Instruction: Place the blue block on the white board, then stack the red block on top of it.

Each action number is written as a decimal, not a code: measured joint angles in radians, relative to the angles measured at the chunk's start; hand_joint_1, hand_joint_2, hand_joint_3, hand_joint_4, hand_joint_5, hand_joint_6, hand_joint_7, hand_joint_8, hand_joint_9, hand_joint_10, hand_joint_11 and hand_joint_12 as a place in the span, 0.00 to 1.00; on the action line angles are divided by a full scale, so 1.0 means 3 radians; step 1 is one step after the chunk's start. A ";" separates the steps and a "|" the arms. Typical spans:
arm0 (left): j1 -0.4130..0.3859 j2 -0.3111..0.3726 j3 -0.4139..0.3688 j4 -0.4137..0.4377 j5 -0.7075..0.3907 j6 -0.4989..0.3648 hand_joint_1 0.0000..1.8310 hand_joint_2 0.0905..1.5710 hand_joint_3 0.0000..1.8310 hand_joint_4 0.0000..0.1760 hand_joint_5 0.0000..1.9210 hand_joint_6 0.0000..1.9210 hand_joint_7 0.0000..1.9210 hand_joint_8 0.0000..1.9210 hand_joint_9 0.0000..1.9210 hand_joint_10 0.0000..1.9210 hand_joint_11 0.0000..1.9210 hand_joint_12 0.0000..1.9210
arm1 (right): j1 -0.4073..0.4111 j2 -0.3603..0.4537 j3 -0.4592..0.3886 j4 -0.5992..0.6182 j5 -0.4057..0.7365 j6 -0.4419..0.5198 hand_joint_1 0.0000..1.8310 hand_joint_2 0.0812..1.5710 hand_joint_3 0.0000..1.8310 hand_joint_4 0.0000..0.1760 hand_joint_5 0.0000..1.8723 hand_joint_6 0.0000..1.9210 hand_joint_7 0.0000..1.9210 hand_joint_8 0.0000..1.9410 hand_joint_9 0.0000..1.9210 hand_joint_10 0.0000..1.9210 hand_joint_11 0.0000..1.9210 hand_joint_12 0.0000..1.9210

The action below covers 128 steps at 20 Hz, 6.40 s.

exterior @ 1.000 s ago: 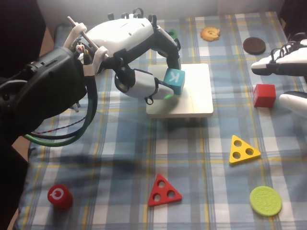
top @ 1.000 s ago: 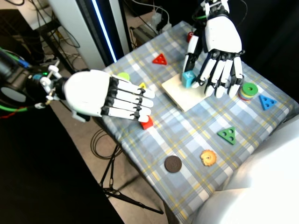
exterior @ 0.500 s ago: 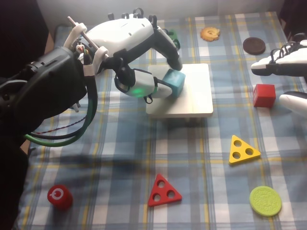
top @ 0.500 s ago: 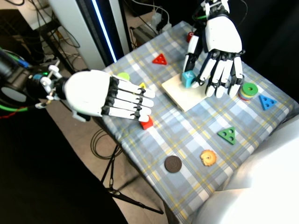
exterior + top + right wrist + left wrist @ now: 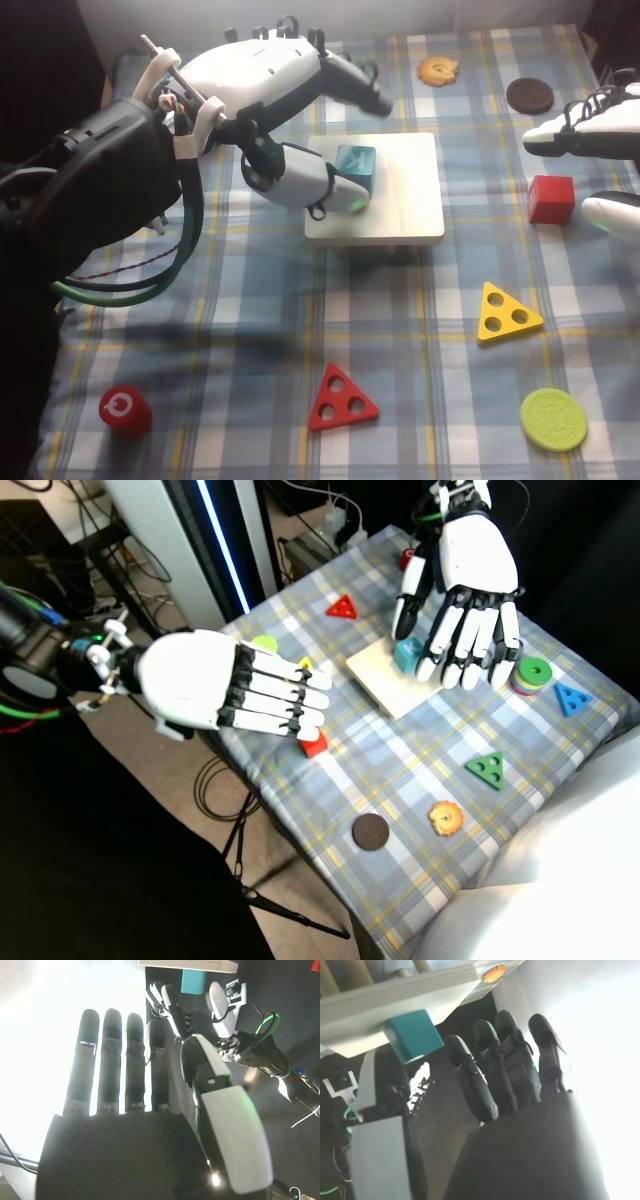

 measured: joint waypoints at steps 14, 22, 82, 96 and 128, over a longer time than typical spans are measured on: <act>0.0872 0.0848 -0.0661 0.0533 -0.1652 -0.2363 0.38 0.52 0.00 0.74 0.11 0.00 0.14 0.00 0.12 0.00 0.00 0.33 | 0.0361 -0.0237 0.0359 0.0029 -0.0675 -0.0098 0.51 0.64 0.00 0.10 0.23 0.00 0.23 0.00 0.25 0.00 0.05 0.51; 0.1270 0.0973 -0.0807 0.0470 -0.2149 -0.2770 0.36 0.52 0.00 0.51 0.11 0.00 0.14 0.00 0.13 0.00 0.00 0.35 | 0.0523 -0.0394 0.0582 0.0108 -0.1097 -0.0220 0.52 0.66 0.00 0.09 0.29 0.01 0.25 0.01 0.26 0.01 0.03 0.58; 0.1662 0.1214 -0.0886 0.0197 -0.2290 -0.2913 0.39 0.53 0.00 0.26 0.15 0.00 0.14 0.00 0.15 0.00 0.00 0.39 | 0.2111 -0.1204 0.1310 -0.2448 -0.1227 0.1372 0.67 0.73 0.00 0.00 0.54 0.53 0.37 0.64 0.40 0.00 0.06 0.58; 0.1663 0.1214 -0.0886 0.0196 -0.2288 -0.2921 0.38 0.54 0.00 0.27 0.14 0.00 0.14 0.00 0.15 0.00 0.00 0.42 | 0.2111 -0.1204 0.1350 -0.2458 -0.1349 0.1385 0.67 0.72 0.00 0.00 0.55 0.51 0.38 0.61 0.41 0.01 0.07 0.56; 0.1663 0.1214 -0.0886 0.0196 -0.2288 -0.2935 0.38 0.53 0.00 0.23 0.14 0.00 0.14 0.00 0.16 0.00 0.00 0.44 | 0.2110 -0.1204 0.1350 -0.2527 -0.1399 0.1419 0.58 0.63 0.00 0.00 0.44 0.00 0.38 0.00 0.35 0.01 0.03 0.69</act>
